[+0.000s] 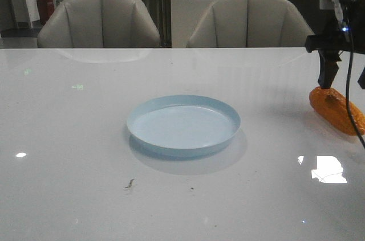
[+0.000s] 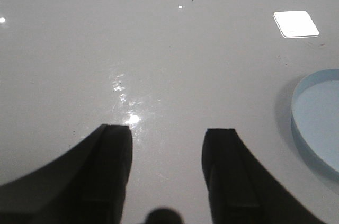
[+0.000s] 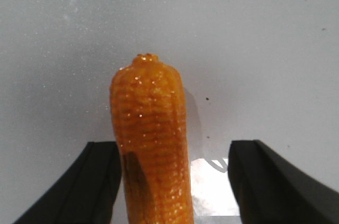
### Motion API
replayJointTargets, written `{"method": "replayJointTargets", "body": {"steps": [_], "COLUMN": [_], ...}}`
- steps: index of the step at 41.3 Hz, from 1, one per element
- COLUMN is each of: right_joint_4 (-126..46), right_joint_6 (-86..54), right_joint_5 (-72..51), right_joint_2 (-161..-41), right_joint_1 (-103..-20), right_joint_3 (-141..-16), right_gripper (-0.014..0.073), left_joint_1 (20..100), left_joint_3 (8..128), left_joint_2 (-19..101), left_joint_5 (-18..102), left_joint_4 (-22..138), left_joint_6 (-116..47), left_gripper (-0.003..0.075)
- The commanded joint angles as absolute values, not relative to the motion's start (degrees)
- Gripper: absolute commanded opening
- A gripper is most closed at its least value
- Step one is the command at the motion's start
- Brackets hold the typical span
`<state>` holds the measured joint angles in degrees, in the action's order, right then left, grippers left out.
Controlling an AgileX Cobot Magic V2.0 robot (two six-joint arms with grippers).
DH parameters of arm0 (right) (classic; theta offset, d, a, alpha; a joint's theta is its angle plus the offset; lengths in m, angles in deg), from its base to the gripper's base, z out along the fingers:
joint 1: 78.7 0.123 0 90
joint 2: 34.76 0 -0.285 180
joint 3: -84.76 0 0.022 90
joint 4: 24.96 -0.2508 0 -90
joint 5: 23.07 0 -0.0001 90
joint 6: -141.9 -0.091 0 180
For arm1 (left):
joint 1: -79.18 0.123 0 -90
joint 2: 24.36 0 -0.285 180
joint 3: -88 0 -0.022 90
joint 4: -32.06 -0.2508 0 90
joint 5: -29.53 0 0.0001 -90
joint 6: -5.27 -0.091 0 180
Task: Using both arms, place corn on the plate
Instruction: 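Lower the right gripper over the orange corn cob and grasp it, then carry the corn with the right gripper and lower it onto the plate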
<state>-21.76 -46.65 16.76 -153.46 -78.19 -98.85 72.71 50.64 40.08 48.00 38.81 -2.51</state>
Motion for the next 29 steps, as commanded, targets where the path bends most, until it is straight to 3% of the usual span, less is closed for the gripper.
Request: {"method": "replayJointTargets", "body": {"steps": [1, 17, 25, 29], "right_joint_4": [-21.4, -23.4, -23.4, -23.4], "right_joint_6": [-46.6, -45.3, -43.6, -43.0], "right_joint_5": [13.7, 11.9, 12.1, 13.0], "right_joint_2": [-152.1, -156.5, -156.8, -156.8], "right_joint_1": [-78.4, -78.4, -78.4, -78.4], "right_joint_3": [-101.1, -101.1, -101.2, -102.5], "right_gripper": [0.0542, 0.0528, 0.0281, 0.024], "left_joint_1": [72.9, 72.9, 72.9, 72.9], "left_joint_3": [52.3, 52.3, 52.3, 52.3], "left_joint_2": [39.2, 39.2, 39.2, 39.2], "left_joint_5": [44.3, 44.3, 44.3, 44.3], "left_joint_4": [39.7, 39.7, 39.7, 39.7], "left_joint_6": [-2.3, -2.3, -2.3, -2.3], "left_gripper": [0.0376, 0.0376, 0.0376, 0.0376]}}
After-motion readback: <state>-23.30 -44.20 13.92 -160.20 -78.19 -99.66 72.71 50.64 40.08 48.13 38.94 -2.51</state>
